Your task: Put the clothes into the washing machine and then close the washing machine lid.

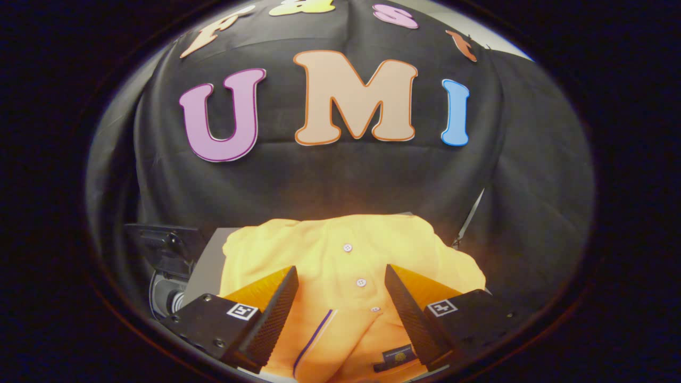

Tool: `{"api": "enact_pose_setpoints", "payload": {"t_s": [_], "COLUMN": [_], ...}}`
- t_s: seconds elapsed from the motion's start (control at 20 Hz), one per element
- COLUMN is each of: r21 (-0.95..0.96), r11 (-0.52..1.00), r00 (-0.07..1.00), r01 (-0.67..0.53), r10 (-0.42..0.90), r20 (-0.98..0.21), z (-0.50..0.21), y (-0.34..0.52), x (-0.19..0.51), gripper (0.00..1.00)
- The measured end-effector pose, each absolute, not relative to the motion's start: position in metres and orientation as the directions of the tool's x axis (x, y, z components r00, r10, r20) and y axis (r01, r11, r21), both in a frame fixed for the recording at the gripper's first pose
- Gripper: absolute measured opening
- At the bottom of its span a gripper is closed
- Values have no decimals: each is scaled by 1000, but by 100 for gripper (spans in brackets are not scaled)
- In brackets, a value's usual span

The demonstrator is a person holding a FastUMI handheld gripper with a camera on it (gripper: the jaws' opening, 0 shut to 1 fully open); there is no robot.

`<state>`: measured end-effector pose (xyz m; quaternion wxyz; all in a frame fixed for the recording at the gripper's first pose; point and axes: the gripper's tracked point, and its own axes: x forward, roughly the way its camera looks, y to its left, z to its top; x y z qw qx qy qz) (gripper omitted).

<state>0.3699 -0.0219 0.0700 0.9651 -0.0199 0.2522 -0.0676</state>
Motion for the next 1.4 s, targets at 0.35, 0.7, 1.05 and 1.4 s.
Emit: {"api": "enact_pose_setpoints", "payload": {"t_s": [0.35, 0.7, 1.05, 1.4], "r21": [-29, 83, 182, 170], "r11": [989, 992, 973, 982], "r00": [794, 818, 798, 864], "r01": [147, 96, 144, 89], "r10": [-135, -31, -5, 9], "r20": [-592, -574, -602, -503], "z": [44, 41, 47, 109], "y": [-25, -12, -2, 15], "x": [368, 363, 314, 295], "gripper": [96, 17, 1, 1]}}
